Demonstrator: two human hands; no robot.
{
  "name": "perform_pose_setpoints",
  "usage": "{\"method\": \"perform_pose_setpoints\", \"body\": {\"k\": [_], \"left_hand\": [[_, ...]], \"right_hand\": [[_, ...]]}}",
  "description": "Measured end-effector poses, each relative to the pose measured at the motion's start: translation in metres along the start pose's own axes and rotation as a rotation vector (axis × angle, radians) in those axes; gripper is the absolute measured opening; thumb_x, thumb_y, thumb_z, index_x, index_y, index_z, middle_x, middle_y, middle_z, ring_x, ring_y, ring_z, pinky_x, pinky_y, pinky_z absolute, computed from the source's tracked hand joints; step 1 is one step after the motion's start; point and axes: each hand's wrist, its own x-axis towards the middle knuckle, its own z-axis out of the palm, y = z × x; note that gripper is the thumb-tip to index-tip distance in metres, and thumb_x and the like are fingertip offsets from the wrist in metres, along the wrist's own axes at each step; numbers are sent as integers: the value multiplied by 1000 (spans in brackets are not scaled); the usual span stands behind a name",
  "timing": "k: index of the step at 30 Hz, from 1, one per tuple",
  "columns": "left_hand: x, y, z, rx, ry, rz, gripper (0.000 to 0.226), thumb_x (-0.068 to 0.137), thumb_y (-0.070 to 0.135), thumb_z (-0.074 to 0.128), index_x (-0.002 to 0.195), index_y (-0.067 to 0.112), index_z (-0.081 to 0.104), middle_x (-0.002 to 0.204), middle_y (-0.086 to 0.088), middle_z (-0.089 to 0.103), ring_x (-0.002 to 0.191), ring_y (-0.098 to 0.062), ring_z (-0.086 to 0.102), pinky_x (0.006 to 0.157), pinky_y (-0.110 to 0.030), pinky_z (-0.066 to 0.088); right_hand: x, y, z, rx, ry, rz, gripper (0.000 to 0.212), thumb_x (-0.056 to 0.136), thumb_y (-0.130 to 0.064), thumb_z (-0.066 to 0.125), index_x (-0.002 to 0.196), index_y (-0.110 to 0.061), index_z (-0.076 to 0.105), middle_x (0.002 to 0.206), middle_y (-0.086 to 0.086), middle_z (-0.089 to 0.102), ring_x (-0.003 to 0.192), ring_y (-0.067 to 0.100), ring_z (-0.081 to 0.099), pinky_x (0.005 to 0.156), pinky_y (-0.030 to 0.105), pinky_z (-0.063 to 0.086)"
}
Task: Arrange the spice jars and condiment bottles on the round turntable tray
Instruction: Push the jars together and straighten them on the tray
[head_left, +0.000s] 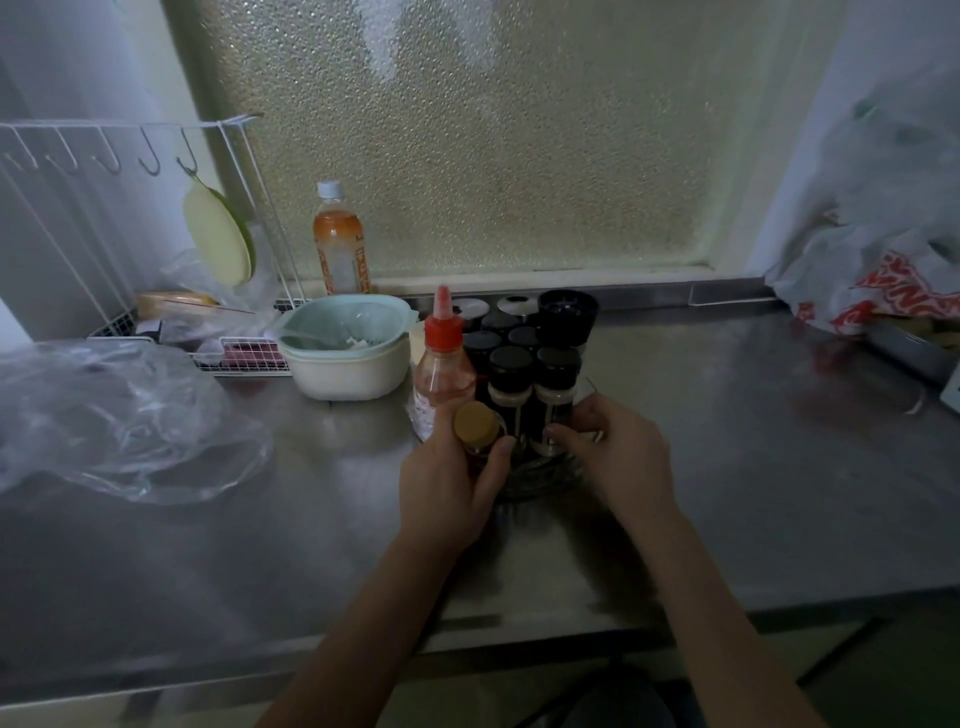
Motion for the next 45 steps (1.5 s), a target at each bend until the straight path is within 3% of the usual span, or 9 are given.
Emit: {"method": "perform_pose_setpoints", "body": {"k": [6, 10, 12, 15, 19, 23, 27, 34, 45], "left_hand": [[-1, 0, 0, -22, -1, 25, 32, 78, 44, 48, 99, 22, 40, 68, -8, 66, 54, -30, 63, 53, -22, 40], [-2, 4, -1, -87, -6, -19, 26, 78, 44, 49, 97, 29, 41, 71, 12, 57, 59, -17, 58, 51, -15, 37], [-2, 4, -2, -148, -32, -62, 24, 78, 45, 49, 98, 34, 40, 76, 24, 50, 64, -8, 55, 55, -12, 38], [-5, 2, -2, -194, -134, -15, 34, 78, 47, 51, 106, 31, 41, 79, 14, 57, 71, -9, 56, 57, -13, 41], [-6, -1, -1, -26, -157, 11, 43, 79, 49, 47, 112, 24, 39, 64, 5, 55, 55, -7, 48, 48, -11, 33], [0, -6, 4, 135, -188, 12, 32, 84, 44, 46, 83, 15, 58, 64, 0, 56, 53, -13, 48, 48, -23, 34], [0, -19, 9, 286, -189, -12, 39, 80, 34, 48, 49, 11, 56, 58, -8, 56, 60, -29, 54, 58, -32, 41], [1, -37, 3, 277, -155, -276, 27, 80, 18, 56, 55, 6, 58, 65, -14, 58, 71, -33, 55, 62, -41, 47], [2, -29, 3, 266, -157, -247, 26, 79, 31, 53, 63, 11, 53, 71, -9, 59, 75, -31, 54, 63, -39, 45]], "right_hand": [[-26, -16, -15, 4, 199, -168, 20, 80, -33, 68, 94, -23, 57, 85, -4, 64, 77, 15, 58, 68, 33, 47], [-58, -37, -7, 282, -304, -336, 46, 83, -22, 62, 125, -34, 47, 116, -12, 57, 106, 0, 53, 89, 18, 45], [-57, -36, 5, 237, -242, -332, 52, 82, -25, 63, 129, -33, 43, 121, -7, 55, 112, 7, 51, 94, 24, 45], [-53, -36, 12, 234, -74, -273, 37, 82, -22, 63, 118, -25, 53, 110, -4, 51, 101, 14, 53, 85, 30, 50], [-55, -29, 0, 285, 160, -211, 24, 81, -31, 68, 100, -22, 58, 100, -5, 54, 90, 7, 52, 75, 10, 41], [-42, -15, -26, 505, 374, -32, 17, 83, -23, 68, 94, -19, 56, 93, 3, 61, 87, 16, 60, 71, 11, 48], [-16, -1, -31, 399, 296, 24, 18, 85, -21, 67, 101, -17, 59, 100, 4, 62, 92, 17, 60, 75, 21, 45], [-6, -10, -4, 184, 45, -111, 32, 83, -21, 69, 112, -11, 61, 97, 6, 63, 84, 20, 60, 73, 27, 44], [-10, -15, 11, 144, 119, -68, 24, 75, -18, 76, 82, -9, 54, 80, 11, 64, 77, 28, 61, 67, 37, 48]]}}
